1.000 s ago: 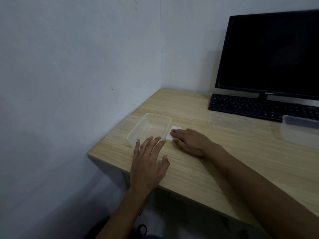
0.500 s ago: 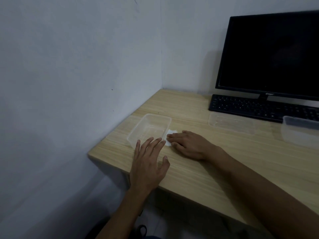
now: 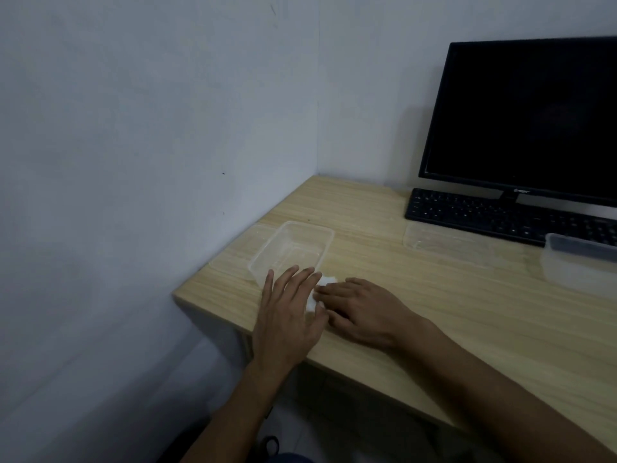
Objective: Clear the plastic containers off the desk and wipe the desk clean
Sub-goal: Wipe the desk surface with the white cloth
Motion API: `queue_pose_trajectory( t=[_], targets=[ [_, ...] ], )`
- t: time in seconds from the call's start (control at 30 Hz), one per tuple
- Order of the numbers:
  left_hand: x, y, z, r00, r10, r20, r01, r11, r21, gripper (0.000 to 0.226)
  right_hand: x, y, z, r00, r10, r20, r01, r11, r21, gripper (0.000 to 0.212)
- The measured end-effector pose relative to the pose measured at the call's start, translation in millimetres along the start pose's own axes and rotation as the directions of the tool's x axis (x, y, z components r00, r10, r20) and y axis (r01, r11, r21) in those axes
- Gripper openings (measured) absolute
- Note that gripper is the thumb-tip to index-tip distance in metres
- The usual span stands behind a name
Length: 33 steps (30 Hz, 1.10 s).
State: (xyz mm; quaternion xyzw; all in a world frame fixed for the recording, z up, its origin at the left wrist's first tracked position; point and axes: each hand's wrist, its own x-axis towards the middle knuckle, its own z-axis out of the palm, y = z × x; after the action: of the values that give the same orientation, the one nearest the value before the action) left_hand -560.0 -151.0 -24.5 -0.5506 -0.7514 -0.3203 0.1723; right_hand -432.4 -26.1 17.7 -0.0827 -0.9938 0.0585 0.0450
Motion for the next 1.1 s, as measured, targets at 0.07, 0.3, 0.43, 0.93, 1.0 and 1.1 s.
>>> queue_pose_trajectory(
  t=[0.07, 0.3, 0.43, 0.93, 1.0, 1.1],
  targets=[
    [0, 1, -1, 1.000, -0.004, 0.001, 0.004, 1.000, 0.006, 0.048, -4, -3, 2, 1.000, 0.008, -0.002, -0.008, 1.000, 0.007, 0.068],
    [0, 3, -4, 0.999, -0.042, -0.032, 0.042, 0.999, -0.001, 0.047, -11, -6, 10, 0.999, 0.048, 0.023, -0.048, 0.999, 0.018, 0.063],
    [-1, 3, -4, 0.993, -0.096, -0.062, 0.095, 0.995, -0.023, 0.049, -14, -5, 10, 0.997, 0.068, -0.024, -0.067, 0.996, 0.056, 0.052],
    [1, -3, 4, 0.973, -0.200, -0.114, 0.198, 0.980, -0.034, 0.042, -30, 12, 9, 0.836, 0.228, -0.498, -0.164, 0.972, 0.169, 0.020],
    [2, -5, 5, 0.973, -0.203, -0.113, 0.201, 0.979, -0.031, 0.040, -30, 13, 10, 0.833, 0.234, -0.501, -0.157, 0.969, 0.191, 0.012],
    [4, -4, 3, 0.968, -0.217, -0.125, 0.213, 0.976, -0.041, 0.037, -31, 16, 10, 0.842, 0.241, -0.483, -0.142, 0.962, 0.233, 0.023]
  ],
)
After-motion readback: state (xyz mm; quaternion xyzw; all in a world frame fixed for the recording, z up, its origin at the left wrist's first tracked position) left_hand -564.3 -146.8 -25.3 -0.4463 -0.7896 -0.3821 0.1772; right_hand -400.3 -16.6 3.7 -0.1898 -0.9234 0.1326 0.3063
